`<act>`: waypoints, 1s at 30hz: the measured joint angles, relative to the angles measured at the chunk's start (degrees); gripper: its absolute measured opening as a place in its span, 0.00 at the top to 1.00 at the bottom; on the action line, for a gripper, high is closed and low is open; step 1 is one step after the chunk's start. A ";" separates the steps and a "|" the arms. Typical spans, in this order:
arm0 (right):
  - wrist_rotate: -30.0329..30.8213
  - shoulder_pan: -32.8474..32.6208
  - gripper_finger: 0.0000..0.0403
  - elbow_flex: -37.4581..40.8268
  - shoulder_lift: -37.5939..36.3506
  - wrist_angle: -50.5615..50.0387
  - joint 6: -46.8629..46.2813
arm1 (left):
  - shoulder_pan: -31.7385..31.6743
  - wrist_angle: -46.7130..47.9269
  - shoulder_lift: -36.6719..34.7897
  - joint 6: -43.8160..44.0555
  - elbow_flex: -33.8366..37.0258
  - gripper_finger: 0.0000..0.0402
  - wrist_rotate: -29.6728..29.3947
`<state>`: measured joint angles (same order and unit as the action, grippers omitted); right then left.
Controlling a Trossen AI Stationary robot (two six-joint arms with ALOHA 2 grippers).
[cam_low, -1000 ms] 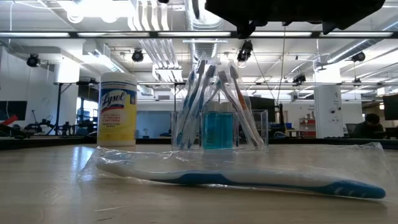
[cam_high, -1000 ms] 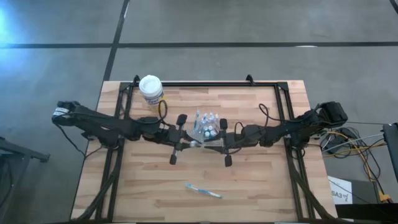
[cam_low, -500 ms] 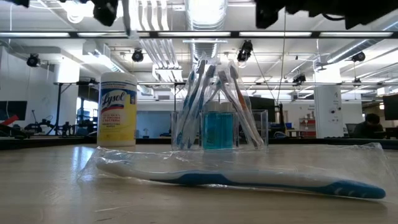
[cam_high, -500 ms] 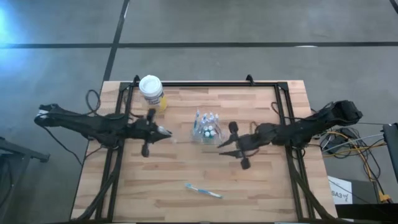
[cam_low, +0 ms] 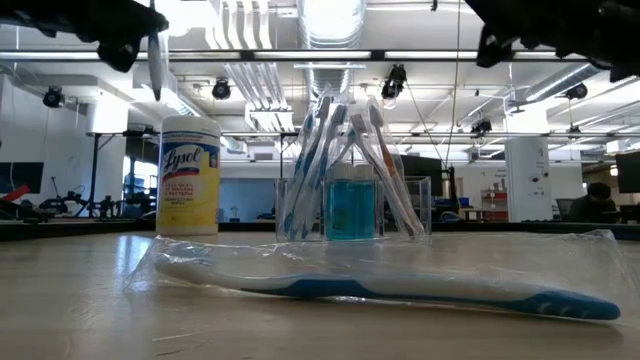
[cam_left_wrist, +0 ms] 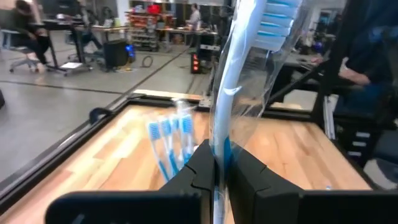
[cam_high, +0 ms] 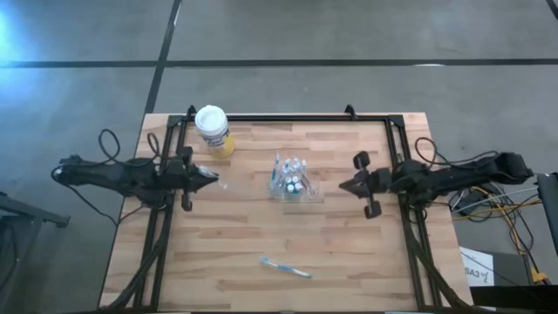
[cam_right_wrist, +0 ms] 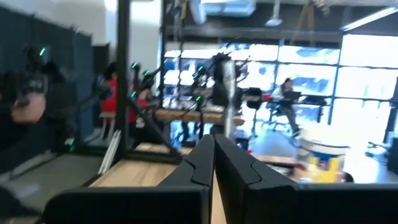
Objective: Pick & Place toothbrushing station
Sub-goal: Put the blue toothbrush into the left compartment of the transparent organizer
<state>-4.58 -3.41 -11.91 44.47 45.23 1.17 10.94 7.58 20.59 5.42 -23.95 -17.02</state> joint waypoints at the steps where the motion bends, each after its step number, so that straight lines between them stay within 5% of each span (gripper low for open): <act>1: -0.09 0.86 0.98 0.99 -1.55 0.16 -0.74 | -0.02 0.83 -0.73 0.36 0.18 0.95 -0.52; 13: -0.59 3.60 0.98 7.14 -12.08 0.14 -4.20 | -0.04 1.35 -7.17 2.36 3.41 0.95 -1.00; 30: 0.24 3.57 0.98 8.62 -12.90 0.77 -3.14 | 0.00 2.70 -20.47 3.66 11.94 0.95 1.46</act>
<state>-4.34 0.16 -3.29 31.57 46.00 -1.96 10.94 10.28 0.12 9.08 -12.01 -15.56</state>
